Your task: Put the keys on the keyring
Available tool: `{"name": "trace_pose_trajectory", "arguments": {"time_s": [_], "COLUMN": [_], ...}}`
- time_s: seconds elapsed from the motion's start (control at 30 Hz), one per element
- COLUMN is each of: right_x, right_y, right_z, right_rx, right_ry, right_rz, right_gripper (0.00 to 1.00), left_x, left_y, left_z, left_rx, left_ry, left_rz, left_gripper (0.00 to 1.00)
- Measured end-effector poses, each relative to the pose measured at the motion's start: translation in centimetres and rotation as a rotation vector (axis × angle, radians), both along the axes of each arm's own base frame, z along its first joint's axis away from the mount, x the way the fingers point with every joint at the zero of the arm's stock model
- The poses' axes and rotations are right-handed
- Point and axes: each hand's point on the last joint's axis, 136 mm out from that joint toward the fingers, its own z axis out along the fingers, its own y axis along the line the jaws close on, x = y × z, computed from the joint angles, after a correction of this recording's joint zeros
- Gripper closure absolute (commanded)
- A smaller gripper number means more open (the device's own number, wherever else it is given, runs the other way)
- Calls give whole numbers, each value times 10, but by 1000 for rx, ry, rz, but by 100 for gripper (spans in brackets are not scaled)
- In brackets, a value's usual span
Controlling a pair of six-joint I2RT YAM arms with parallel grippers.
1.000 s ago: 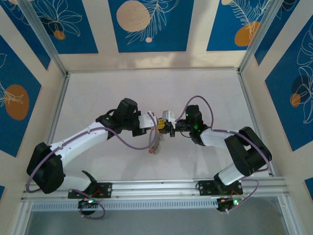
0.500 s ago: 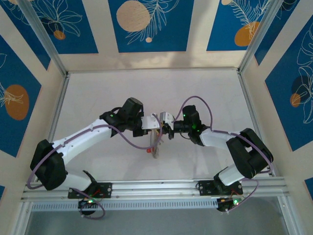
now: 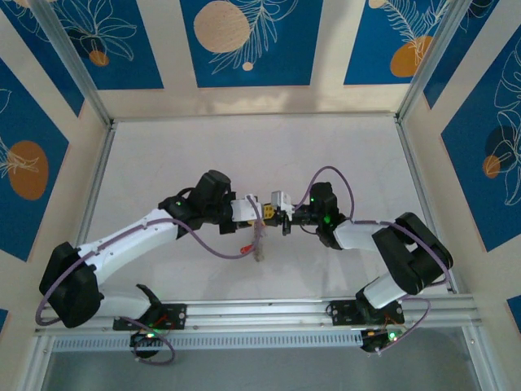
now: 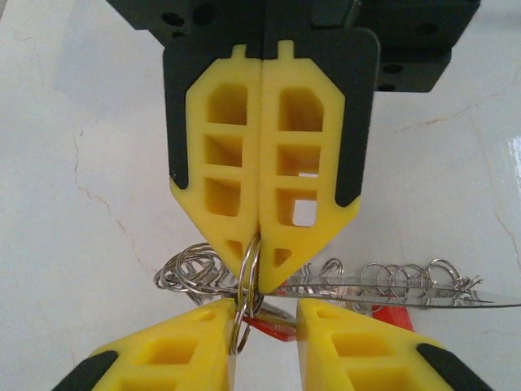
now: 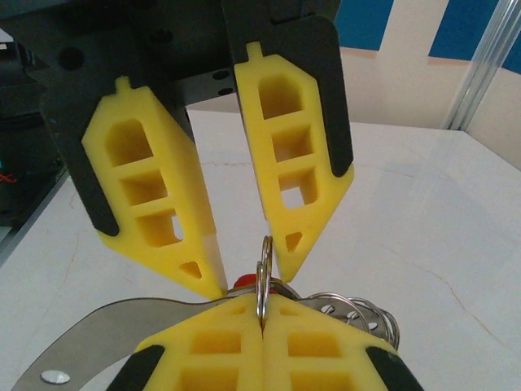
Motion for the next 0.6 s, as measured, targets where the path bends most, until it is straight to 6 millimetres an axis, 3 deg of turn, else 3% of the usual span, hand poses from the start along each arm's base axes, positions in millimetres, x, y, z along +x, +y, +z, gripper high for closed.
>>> {"name": "trace_pose_trajectory", "arguments": {"time_s": [0.07,0.17,0.4,0.6], "right_x": [1,-1,-2,3], "right_y": [0,0,0,-2], "right_z": [0,1,-1,-6], "right_rx": [6,18,11,-38], "right_ry": [-4,-8,-18,-6], "right_rz": [-1,5,9,-21], "right_gripper": [100,100,84,83], "left_x": [2,3,2,5], "left_y": [0,0,3,9], "left_z": [-1,-1,1,12], "left_rx": [-13,-28,2,92], "left_ry": [-1,2,26,22], "left_rz": [12,23,23,18], "left_gripper": [83,100,100,100]}}
